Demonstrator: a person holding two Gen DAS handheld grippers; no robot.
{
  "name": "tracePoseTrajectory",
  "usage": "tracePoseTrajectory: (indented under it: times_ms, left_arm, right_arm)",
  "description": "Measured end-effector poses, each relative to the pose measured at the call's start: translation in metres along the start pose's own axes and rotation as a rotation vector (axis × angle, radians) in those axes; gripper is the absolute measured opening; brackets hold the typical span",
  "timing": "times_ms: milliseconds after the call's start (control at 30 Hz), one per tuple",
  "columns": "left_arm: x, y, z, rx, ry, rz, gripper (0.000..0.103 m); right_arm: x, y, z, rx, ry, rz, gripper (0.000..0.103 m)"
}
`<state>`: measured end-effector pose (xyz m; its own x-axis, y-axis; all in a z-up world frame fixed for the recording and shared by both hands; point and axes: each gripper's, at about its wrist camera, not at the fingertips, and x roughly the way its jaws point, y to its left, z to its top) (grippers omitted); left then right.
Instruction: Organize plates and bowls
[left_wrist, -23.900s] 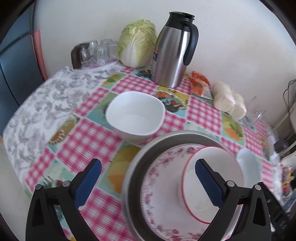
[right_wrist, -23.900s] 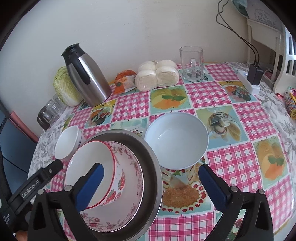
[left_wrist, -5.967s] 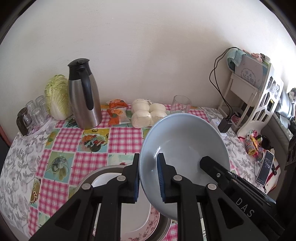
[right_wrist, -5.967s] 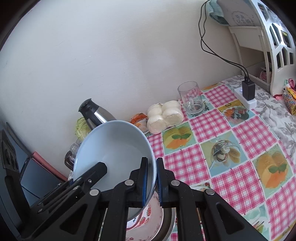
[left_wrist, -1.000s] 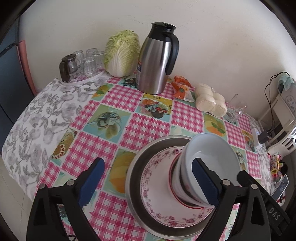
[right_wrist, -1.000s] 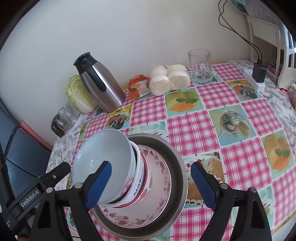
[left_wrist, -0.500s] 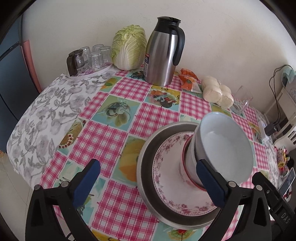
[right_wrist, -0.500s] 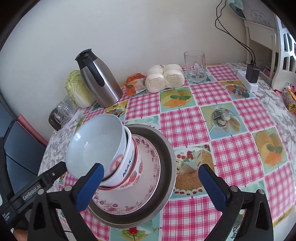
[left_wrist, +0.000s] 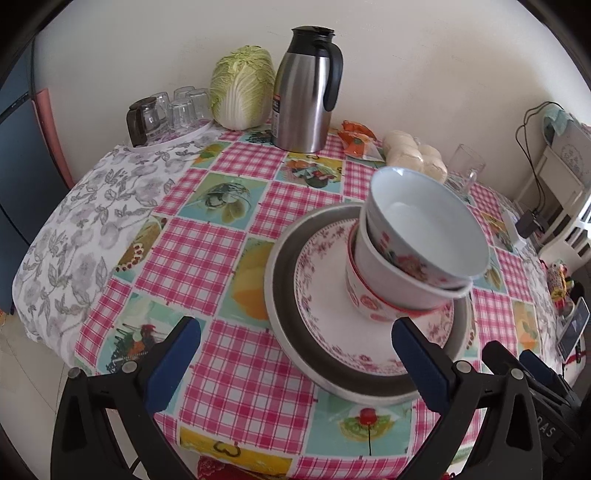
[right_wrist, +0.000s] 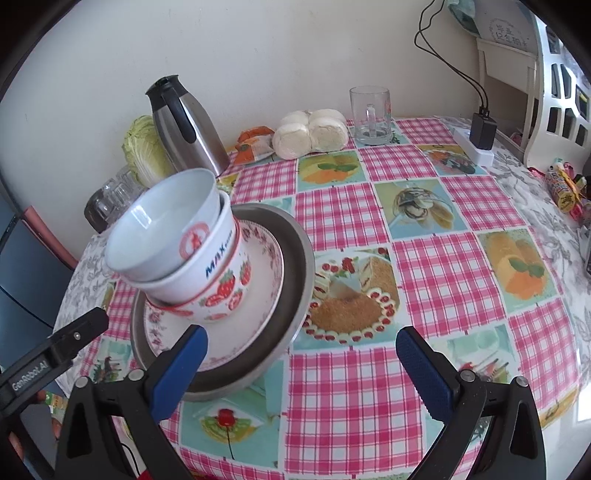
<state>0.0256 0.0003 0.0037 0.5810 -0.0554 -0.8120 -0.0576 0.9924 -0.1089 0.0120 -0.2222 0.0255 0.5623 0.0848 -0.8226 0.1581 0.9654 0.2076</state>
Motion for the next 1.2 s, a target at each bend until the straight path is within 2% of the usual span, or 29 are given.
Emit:
tracePoseTrajectory:
  times_ms: [567,1200]
  left_arm:
    - [-0.007,0.000,-0.031,0.123,0.005,0.122,0.103]
    - [-0.003,0.014,-0.032,0.093,0.012,0.136,0.103]
  right_arm:
    - [-0.011,0.005,-0.028,-0.075,-0.004,-0.047,0.103]
    - [-0.013,0.005,-0.028,-0.080,-0.025,-0.068,0.103]
